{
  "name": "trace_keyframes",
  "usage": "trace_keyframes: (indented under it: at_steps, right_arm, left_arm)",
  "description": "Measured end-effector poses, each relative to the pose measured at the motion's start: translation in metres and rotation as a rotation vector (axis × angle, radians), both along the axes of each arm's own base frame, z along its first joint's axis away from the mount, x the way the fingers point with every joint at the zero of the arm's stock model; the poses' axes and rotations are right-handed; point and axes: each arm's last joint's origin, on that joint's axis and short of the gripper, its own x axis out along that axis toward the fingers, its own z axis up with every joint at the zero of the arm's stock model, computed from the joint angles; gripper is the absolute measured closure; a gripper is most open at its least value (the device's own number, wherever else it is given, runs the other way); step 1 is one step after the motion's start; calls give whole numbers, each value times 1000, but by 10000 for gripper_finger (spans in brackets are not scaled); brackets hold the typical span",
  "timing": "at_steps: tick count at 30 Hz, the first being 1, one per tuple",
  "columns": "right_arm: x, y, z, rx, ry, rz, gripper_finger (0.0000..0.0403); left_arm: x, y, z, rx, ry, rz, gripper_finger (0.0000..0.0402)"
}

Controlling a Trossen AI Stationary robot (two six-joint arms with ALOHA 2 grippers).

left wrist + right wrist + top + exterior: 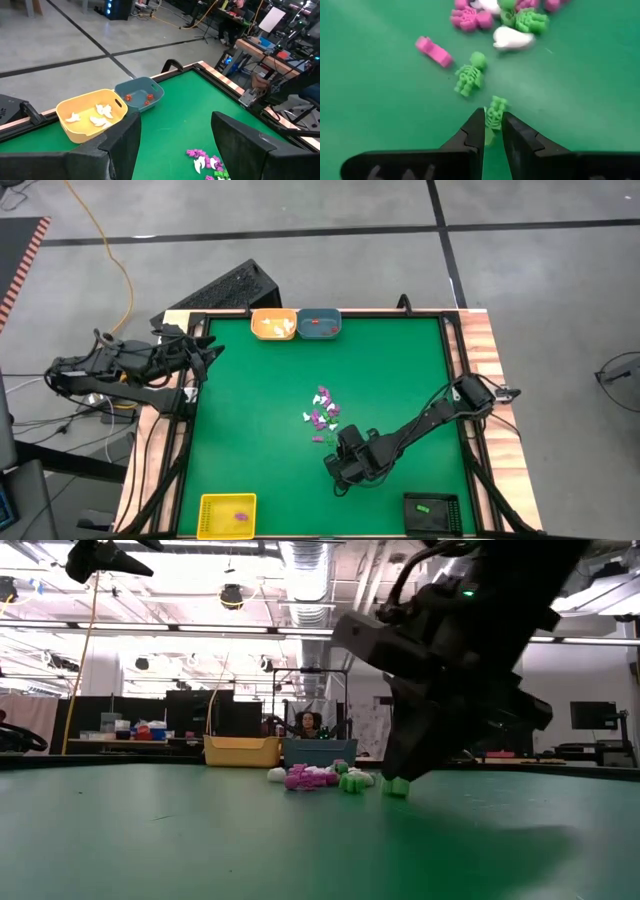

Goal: Sort Halloween decoration
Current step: Put the green skeleton into the black bin

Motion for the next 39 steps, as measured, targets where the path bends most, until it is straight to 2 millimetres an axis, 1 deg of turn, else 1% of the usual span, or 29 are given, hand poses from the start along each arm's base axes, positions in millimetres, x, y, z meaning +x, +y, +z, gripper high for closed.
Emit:
trace_keyframes:
  at_steps: [3,12,19,24,28,31,36,39]
  right_arm:
    - [-3,4,-1,0,4,13,321]
    - [-1,3,-1,4,0,4,321]
    - [-1,3,-1,-73,54,145,321]
    - [-1,3,-1,-56,72,168,316]
    - [2,3,0,-39,56,165,294]
    - [4,3,0,-17,39,168,267]
    - [8,-2,1,38,52,171,223]
    - [7,-3,0,43,69,171,211]
  left_arm:
    - [0,0,0,0,0,0,170]
    - [0,0,0,2,-1,7,170]
    - [0,0,0,10,3,10,170]
    - [0,0,0,13,6,11,170]
    - [0,0,0,13,8,10,170]
    - [0,0,0,19,12,9,170]
    - [0,0,0,35,23,5,170]
    - [0,0,0,37,24,4,170]
